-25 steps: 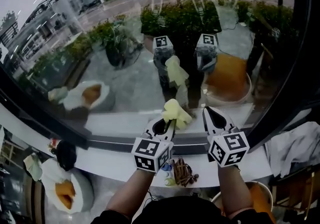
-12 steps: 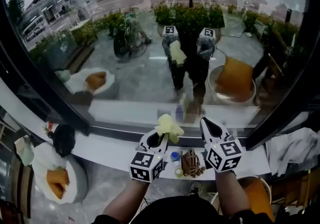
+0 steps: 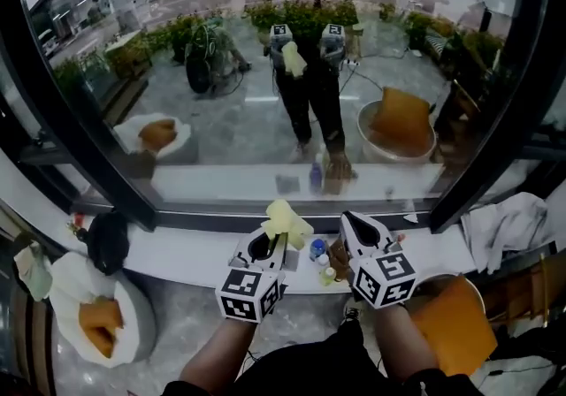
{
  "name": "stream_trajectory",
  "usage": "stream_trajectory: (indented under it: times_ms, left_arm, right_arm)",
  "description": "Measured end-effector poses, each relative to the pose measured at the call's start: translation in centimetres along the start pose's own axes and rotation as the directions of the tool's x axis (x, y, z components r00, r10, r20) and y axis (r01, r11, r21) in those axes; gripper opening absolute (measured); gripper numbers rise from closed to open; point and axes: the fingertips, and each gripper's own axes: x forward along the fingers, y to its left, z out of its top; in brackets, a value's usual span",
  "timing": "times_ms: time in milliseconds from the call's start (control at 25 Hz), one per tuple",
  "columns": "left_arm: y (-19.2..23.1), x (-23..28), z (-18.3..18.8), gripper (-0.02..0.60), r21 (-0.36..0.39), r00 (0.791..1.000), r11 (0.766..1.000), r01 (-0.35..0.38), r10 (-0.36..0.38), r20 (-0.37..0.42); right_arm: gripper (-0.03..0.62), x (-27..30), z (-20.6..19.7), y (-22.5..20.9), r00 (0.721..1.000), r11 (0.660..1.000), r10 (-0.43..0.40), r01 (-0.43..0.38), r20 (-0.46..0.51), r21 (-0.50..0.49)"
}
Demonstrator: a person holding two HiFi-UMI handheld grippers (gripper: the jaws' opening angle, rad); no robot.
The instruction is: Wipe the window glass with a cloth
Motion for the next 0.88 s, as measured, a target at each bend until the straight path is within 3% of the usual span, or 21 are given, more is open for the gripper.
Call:
stream_trajectory:
  times_ms: [400,880]
  left_arm:
    - [-3.1,-4.2,-1.7,0.031,-0.009,0.999,0.999,0.053,-0.054,-0.010]
    - [-4.9,-5.5,-2.8,0.031,0.000,0.998,0.998,0.058,-0.058,-0.029]
  right_arm:
    - [0.026,-4.8,-2.1,4.4,1.000,1.000,-0.011,0.011,-0.028,-0.013]
    - [0.026,-7.2,-2.8,4.9,1.000,1.000,-0.017,0.017,-0.025,-0.006]
